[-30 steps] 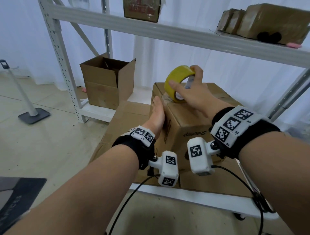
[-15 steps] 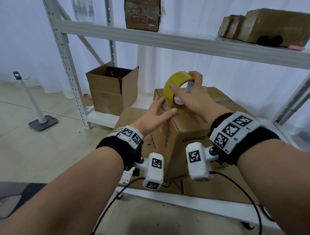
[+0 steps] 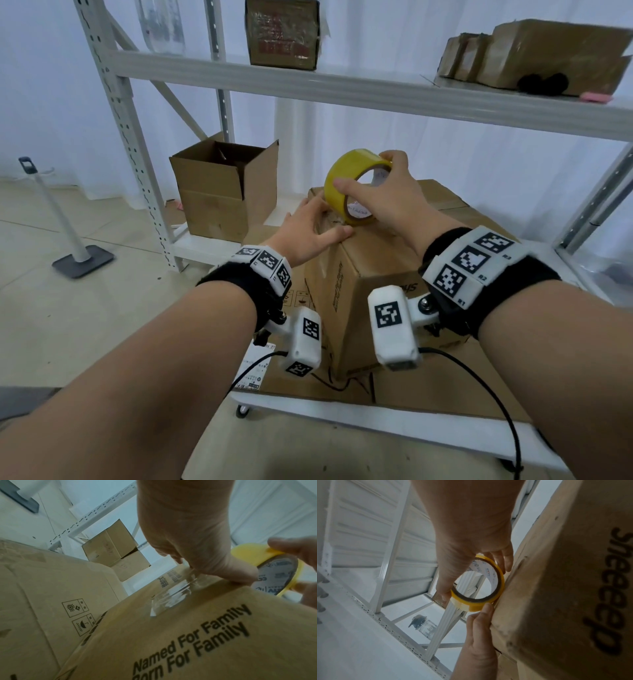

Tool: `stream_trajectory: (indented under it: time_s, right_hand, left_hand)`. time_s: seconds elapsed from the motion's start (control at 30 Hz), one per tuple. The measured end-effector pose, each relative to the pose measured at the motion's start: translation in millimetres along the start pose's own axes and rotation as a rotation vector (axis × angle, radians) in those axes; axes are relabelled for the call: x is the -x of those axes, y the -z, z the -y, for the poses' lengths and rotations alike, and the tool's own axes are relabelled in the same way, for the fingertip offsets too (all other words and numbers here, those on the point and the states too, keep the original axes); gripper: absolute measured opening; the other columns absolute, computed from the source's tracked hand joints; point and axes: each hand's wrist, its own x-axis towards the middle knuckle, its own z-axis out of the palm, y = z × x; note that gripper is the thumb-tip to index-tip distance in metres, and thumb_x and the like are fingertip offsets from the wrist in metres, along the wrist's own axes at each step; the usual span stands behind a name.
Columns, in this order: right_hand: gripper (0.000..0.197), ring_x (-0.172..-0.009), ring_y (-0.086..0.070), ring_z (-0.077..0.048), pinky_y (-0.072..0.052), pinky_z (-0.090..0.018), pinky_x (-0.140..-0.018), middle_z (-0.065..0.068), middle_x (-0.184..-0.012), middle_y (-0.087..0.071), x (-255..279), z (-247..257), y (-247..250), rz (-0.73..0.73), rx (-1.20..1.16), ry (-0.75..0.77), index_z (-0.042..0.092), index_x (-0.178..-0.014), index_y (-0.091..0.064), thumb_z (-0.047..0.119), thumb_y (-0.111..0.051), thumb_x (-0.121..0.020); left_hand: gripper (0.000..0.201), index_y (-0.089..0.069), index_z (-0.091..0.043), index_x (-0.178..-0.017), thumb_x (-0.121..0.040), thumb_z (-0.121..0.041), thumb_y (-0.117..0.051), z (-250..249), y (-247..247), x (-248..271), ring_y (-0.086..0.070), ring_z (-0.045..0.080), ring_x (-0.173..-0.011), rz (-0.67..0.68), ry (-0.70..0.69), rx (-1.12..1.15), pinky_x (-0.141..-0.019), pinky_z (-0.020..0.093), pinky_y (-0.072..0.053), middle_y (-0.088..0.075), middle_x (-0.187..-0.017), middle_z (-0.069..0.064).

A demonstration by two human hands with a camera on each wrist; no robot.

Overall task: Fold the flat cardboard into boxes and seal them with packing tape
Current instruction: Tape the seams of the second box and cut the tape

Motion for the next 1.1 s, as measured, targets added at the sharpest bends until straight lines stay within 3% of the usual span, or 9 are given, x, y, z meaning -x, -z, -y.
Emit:
stream_trajectory:
  time_s: [0.07,0.17,0.23,0.3,0.4,0.5,0.67,0.77,1.1]
  right_hand:
    - [0.087,-0.114,-0.046,-0.017,-0.042,-0.032,-0.094,0.0,-0.127,-0.043,0.3,-0.8,-1.3,-0.025,-0.011,0.026,0.025,-0.139,-0.028,0.051,-0.078,-0.072]
    - [0.087,-0.117,-0.046,-0.02,-0.043,-0.036,-0.1,-0.004,-0.13,-0.044,0.6,-3.3,-5.4,-0.052,-0.015,0.049,0.029,-0.138,-0.031,0.049,-0.08,-0.069]
    - [0.087,-0.116,-0.046,-0.023,-0.043,-0.04,-0.101,-0.004,-0.127,-0.04,-2.4,-5.9,-0.5,-0.117,0.008,0.046,0.033,-0.138,-0.031,0.048,-0.08,-0.068]
    - [0.087,-0.116,-0.043,-0.028,-0.041,-0.04,-0.101,-0.004,-0.125,-0.034,-6.6,-12.9,12.1,-0.195,0.09,0.033,0.037,-0.137,-0.029,0.047,-0.08,-0.067]
    - [0.088,-0.115,-0.04,-0.029,-0.034,-0.035,-0.096,-0.005,-0.127,-0.029,-7.9,-29.6,26.1,-0.212,0.17,0.02,0.038,-0.138,-0.027,0.044,-0.08,-0.068]
    - [0.089,-0.117,-0.043,-0.032,-0.035,-0.032,-0.091,-0.004,-0.128,-0.029,-7.8,-36.6,24.2,-0.223,0.147,0.029,0.039,-0.138,-0.026,0.044,-0.08,-0.068]
    - [0.09,-0.119,-0.039,-0.032,-0.032,-0.031,-0.089,-0.005,-0.13,-0.028,-7.8,-39.7,23.1,-0.227,0.167,0.042,0.039,-0.14,-0.025,0.044,-0.079,-0.069]
    - [0.09,-0.121,-0.035,-0.031,-0.029,-0.031,-0.088,-0.006,-0.134,-0.028,-5.9,-39.1,25.5,-0.233,0.258,0.048,0.037,-0.141,-0.025,0.044,-0.079,-0.07]
    - [0.09,-0.125,-0.032,-0.033,-0.035,-0.033,-0.086,-0.007,-0.139,-0.023,-1.4,-44.4,19.2,-0.263,0.255,0.074,0.036,-0.143,-0.022,0.039,-0.078,-0.073]
  left_hand:
    - [0.046,-0.041,-0.043,-0.116,-0.076,-0.058,-0.057,1.3,-2.5,-1.2,-0.044,0.012,-0.122,-0.01,-0.015,0.07,-0.114,0.049,-0.024,-0.052,-0.113,-0.019]
    - [0.056,-0.046,-0.033,-0.121,-0.073,-0.058,-0.062,2.6,-7.4,-4.1,-0.047,0.013,-0.12,-0.029,-0.043,0.127,-0.109,0.041,-0.037,-0.051,-0.126,-0.004]
    - [0.076,-0.043,-0.021,-0.134,-0.073,-0.062,-0.063,5.5,-8.1,-5.8,-0.04,0.017,-0.131,-0.027,-0.018,0.108,-0.113,0.037,-0.03,-0.042,-0.143,0.003]
    - [0.072,-0.039,-0.014,-0.139,-0.083,-0.051,-0.065,5.4,-7.2,-4.2,-0.029,0.017,-0.14,-0.013,0.007,0.079,-0.111,0.027,-0.022,-0.027,-0.155,0.003]
    - [0.063,-0.038,-0.014,-0.139,-0.089,-0.044,-0.062,4.2,-5.4,-3.2,-0.023,0.016,-0.142,0.007,-0.009,0.055,-0.108,0.025,-0.02,-0.02,-0.158,0.001]
    - [0.06,-0.039,-0.013,-0.138,-0.091,-0.045,-0.058,3.1,-4.2,-4.7,-0.023,0.016,-0.143,0.014,-0.011,0.022,-0.108,0.026,-0.02,-0.021,-0.157,0.002]
    - [0.044,-0.042,-0.008,-0.131,-0.104,-0.039,-0.027,-4.4,-3.2,-5.5,-0.033,0.019,-0.134,-0.011,0.004,-0.016,-0.11,0.032,-0.023,-0.031,-0.151,0.01]
    - [0.039,-0.043,-0.009,-0.127,-0.104,-0.037,-0.03,-7.3,-5.7,-10.0,-0.042,0.022,-0.123,-0.017,0.031,-0.103,-0.097,0.028,-0.028,-0.038,-0.141,0.008]
    - [0.035,-0.047,-0.011,-0.125,-0.101,-0.036,-0.039,-11.0,-2.8,-17.6,-0.045,0.024,-0.122,-0.004,0.08,-0.172,-0.093,0.028,-0.029,-0.04,-0.138,0.007]
